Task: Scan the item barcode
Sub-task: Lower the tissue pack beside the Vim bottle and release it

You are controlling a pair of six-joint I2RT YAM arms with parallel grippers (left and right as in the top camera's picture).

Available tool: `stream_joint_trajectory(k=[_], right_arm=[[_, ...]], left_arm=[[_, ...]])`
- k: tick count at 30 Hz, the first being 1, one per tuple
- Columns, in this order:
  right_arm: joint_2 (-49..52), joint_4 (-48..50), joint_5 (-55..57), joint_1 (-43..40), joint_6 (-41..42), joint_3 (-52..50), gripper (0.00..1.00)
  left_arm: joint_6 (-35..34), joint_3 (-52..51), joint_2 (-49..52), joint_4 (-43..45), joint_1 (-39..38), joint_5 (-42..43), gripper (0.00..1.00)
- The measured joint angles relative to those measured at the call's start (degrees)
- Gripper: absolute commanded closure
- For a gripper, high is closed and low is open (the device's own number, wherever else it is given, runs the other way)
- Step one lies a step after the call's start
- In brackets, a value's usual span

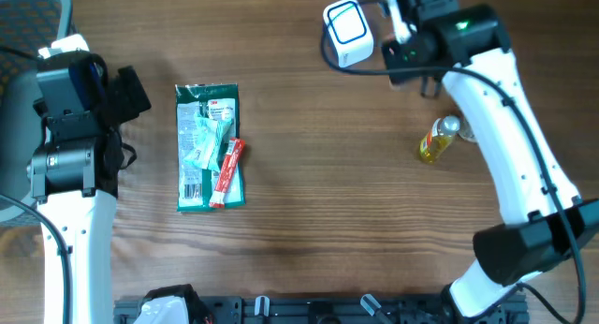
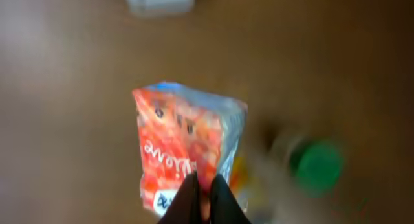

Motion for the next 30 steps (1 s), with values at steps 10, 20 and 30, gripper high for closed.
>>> stream_joint_trajectory(k=[10, 20, 30], right_arm=[[1.09, -3.74, -8.57, -1.51, 7.85, -13.88, 0.94], [1.18, 13.70, -8.72, -1.51, 12.33, -31.82, 0.94], [1.22, 23.12, -1.99, -1.27, 15.41, -39.08, 0.65]], left_arm=[[0.00, 0.02, 0.00, 0.02, 0.00, 0.00, 0.00], [0.00, 0.00, 0.00, 0.04, 0.00, 0.00, 0.00], [0.00, 0.00, -0.02, 0.00, 0.00, 0.00, 0.00]])
